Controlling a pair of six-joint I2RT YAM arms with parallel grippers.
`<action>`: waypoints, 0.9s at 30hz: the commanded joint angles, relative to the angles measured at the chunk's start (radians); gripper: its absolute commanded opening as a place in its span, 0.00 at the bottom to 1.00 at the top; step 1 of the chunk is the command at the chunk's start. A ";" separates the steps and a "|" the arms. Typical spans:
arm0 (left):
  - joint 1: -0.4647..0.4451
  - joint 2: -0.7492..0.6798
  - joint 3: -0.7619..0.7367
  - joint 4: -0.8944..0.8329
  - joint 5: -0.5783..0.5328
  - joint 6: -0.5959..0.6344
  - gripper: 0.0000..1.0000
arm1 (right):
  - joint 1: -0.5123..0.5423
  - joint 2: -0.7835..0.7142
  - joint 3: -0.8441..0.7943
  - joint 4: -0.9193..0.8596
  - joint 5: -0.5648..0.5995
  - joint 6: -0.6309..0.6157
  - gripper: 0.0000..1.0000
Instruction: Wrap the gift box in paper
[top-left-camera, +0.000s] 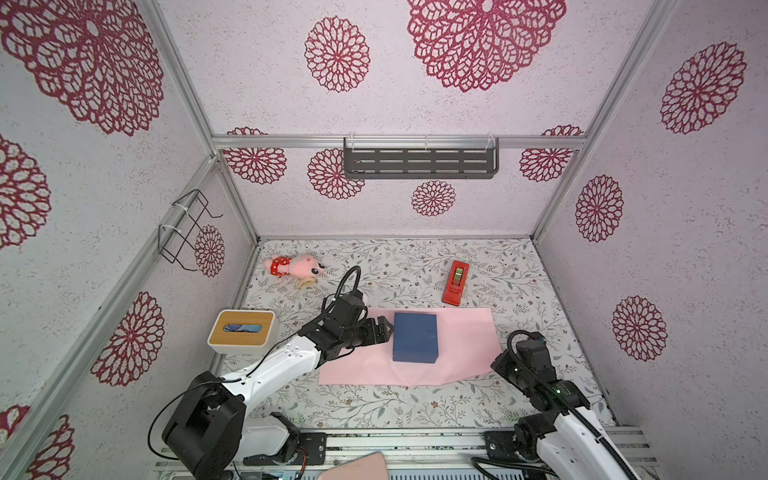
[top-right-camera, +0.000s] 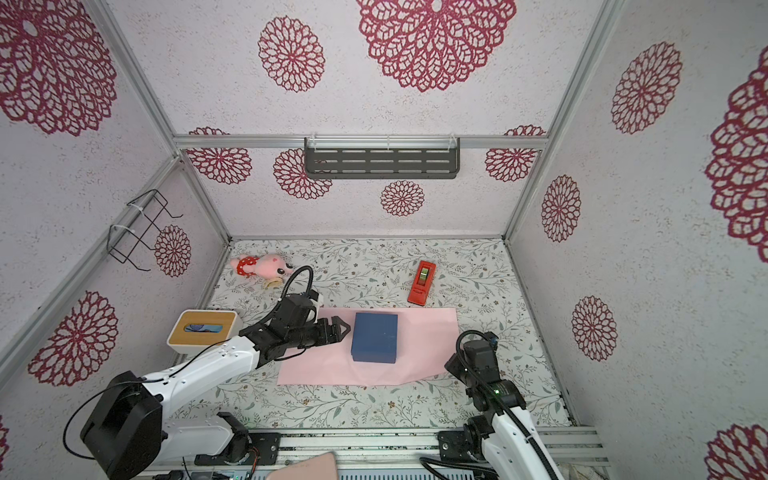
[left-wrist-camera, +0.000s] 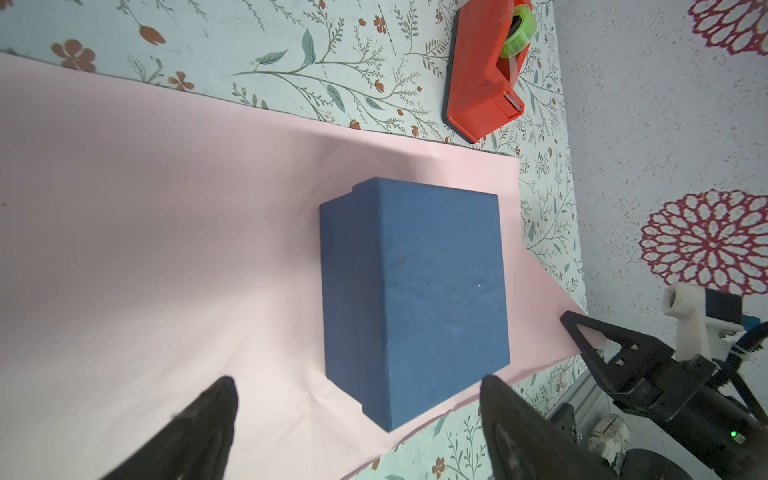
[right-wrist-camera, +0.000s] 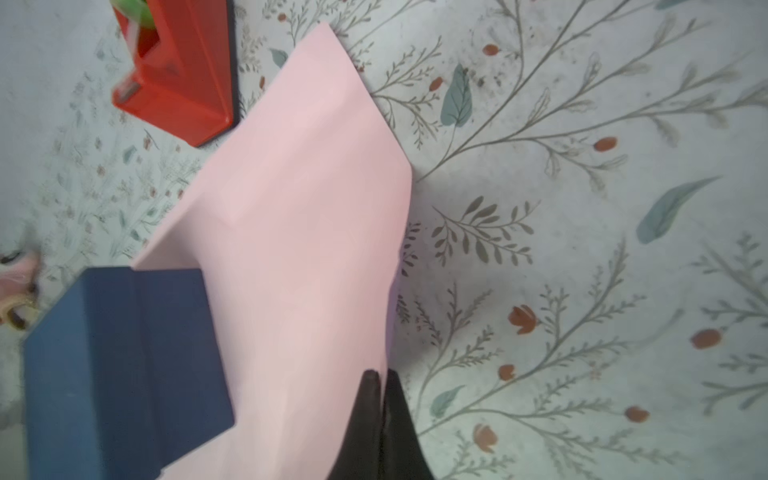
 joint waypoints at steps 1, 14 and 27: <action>0.007 0.010 0.036 0.016 0.005 -0.001 0.93 | -0.001 0.002 0.051 0.044 -0.019 -0.063 0.00; 0.007 0.054 0.130 0.010 0.083 -0.030 0.92 | 0.259 0.065 0.145 0.200 -0.079 -0.249 0.00; -0.029 0.223 0.280 0.130 0.263 -0.139 0.91 | 0.597 0.218 0.137 0.453 0.007 -0.312 0.00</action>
